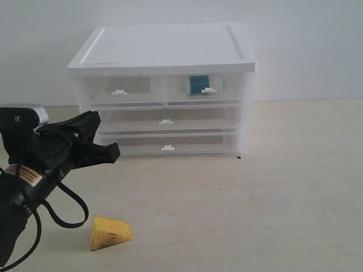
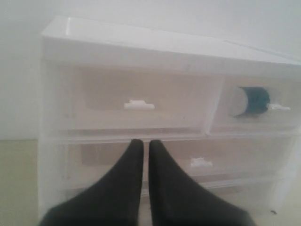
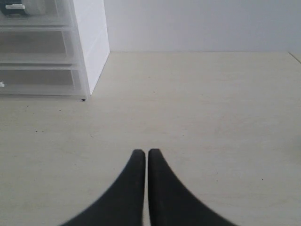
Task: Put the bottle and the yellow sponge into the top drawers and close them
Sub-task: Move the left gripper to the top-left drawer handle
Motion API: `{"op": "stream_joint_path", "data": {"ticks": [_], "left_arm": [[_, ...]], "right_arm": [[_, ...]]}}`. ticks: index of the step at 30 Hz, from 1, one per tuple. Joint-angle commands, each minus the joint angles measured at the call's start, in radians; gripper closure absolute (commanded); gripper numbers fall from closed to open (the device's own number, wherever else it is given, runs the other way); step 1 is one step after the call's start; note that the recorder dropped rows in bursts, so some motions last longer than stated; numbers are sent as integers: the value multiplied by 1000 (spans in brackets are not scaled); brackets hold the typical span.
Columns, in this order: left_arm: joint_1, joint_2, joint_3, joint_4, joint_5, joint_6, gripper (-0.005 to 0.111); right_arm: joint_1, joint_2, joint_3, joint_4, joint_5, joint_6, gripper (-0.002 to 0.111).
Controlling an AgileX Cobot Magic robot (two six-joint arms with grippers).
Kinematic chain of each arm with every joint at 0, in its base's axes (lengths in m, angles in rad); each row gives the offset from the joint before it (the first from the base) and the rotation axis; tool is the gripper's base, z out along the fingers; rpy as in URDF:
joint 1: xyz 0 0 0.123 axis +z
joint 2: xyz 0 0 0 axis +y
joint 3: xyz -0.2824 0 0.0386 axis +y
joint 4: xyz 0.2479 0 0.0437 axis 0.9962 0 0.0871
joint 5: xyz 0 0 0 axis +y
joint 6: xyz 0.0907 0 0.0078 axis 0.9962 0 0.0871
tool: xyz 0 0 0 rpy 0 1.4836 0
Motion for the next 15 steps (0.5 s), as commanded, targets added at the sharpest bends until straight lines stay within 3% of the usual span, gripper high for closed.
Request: {"op": "stream_joint_path", "data": {"ticks": [1, 11, 15], "left_arm": [[-8, 8, -35, 103, -13, 106, 102], [-8, 19, -101, 171, -7, 92, 67], [-8, 19, -101, 171, -10, 92, 64]], "right_arm": [[-3, -7, 5, -3, -5, 0, 108], [-3, -7, 5, -3, -5, 0, 108], [-3, -7, 5, -3, -5, 0, 108]]}}
